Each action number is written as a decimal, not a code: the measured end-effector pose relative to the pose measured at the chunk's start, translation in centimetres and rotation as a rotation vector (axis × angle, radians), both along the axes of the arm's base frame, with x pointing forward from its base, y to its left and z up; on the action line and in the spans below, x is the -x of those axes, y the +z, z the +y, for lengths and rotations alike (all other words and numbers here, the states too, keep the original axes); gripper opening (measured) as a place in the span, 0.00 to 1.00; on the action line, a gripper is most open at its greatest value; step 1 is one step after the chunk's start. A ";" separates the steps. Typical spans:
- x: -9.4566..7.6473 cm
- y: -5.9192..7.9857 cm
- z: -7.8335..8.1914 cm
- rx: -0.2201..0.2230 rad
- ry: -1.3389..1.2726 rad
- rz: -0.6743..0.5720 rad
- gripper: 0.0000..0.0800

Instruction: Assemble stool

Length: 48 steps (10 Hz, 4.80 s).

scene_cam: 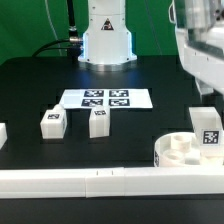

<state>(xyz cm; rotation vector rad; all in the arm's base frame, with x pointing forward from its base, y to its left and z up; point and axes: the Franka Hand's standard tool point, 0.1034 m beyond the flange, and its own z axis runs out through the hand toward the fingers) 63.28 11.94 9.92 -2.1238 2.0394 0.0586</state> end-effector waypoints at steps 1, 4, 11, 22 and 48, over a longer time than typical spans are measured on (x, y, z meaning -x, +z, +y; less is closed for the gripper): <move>0.0 1.1 0.5 -0.006 0.008 -0.011 0.81; 0.0 0.8 0.4 0.024 0.249 -0.051 0.81; -0.1 1.2 0.4 0.106 0.912 -0.127 0.81; -0.8 1.5 -0.9 0.194 1.974 -0.222 0.81; -0.1 -1.5 -1.3 0.195 2.851 -0.185 0.42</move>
Offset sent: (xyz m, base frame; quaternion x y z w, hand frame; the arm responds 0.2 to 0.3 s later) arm 0.0000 0.0000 0.0000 0.0000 0.0000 -0.1938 0.9810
